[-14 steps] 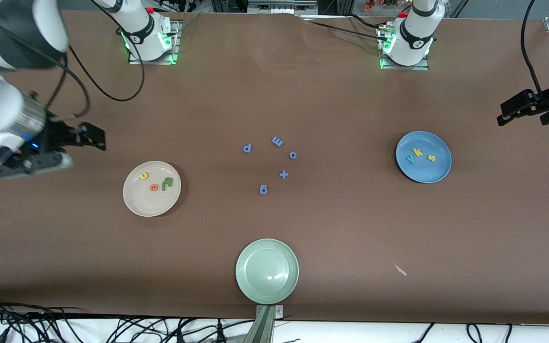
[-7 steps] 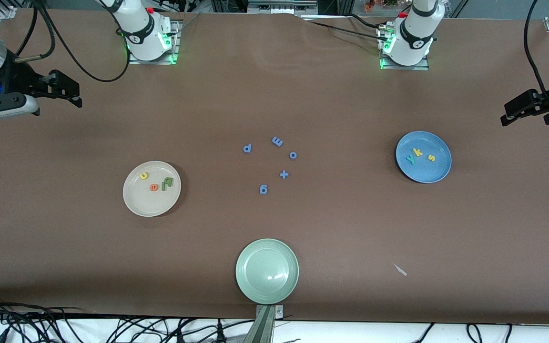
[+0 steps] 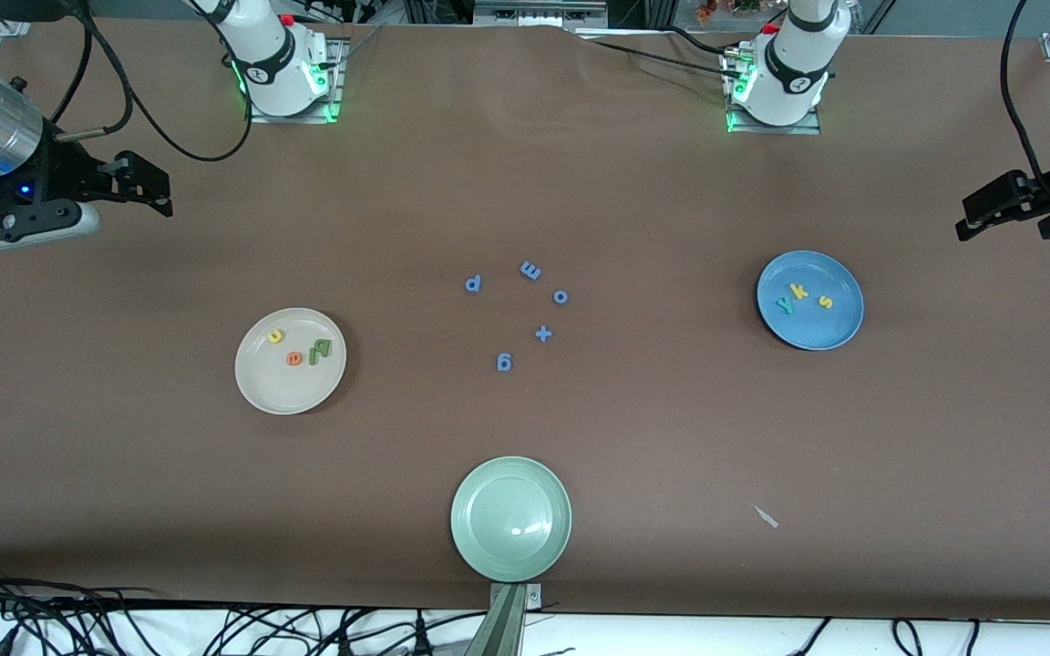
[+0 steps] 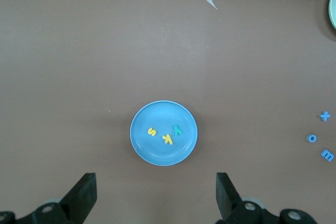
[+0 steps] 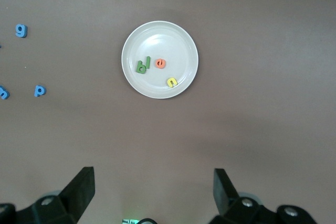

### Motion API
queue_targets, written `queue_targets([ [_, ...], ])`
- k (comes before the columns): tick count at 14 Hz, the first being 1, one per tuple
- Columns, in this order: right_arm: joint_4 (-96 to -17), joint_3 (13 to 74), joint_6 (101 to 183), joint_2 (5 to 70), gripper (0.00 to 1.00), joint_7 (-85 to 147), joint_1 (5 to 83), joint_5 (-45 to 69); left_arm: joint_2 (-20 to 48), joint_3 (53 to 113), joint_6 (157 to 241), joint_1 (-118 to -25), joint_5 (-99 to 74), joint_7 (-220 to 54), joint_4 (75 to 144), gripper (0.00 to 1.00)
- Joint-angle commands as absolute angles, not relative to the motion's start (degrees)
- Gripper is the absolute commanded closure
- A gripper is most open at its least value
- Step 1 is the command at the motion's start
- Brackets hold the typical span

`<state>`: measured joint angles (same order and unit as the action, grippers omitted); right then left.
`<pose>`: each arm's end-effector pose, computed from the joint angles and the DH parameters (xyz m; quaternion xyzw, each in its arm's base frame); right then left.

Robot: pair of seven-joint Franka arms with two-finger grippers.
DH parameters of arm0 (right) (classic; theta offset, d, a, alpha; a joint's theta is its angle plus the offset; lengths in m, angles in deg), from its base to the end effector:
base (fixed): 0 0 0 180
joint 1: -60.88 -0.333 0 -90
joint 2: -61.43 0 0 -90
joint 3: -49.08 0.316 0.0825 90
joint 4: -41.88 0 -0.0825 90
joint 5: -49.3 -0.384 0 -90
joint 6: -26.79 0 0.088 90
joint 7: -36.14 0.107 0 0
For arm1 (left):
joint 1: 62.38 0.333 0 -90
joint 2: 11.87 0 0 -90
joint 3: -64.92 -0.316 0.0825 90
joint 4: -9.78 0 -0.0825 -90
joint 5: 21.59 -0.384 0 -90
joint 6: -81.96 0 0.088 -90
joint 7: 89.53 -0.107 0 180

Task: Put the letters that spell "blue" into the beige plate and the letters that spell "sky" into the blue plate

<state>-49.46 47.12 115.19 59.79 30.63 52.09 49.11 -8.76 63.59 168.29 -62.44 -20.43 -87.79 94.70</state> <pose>0.5544 0.0670 0.5953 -0.9934 -0.1074 0.0400 0.0007 0.5652 0.0099 0.6302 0.9995 0.0258 -0.0149 0.0094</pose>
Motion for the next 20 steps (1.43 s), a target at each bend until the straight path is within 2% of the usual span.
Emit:
queue_targets([
  [1,-48.6,47.8,114.5,59.1,0.0,31.2,53.1,49.6,-8.5,63.5,166.7,-62.8,-20.5,-88.9,93.5,0.0],
  [7,-48.3,45.4,112.0,59.0,0.0,30.5,53.6,49.6,-8.4,63.4,166.3,-62.9,-20.2,-88.7,93.4,0.0],
  [20,-46.0,45.5,112.0,58.6,0.0,30.4,53.4,50.2,-8.3,63.5,166.3,-63.1,-19.8,-88.4,93.5,0.0],
])
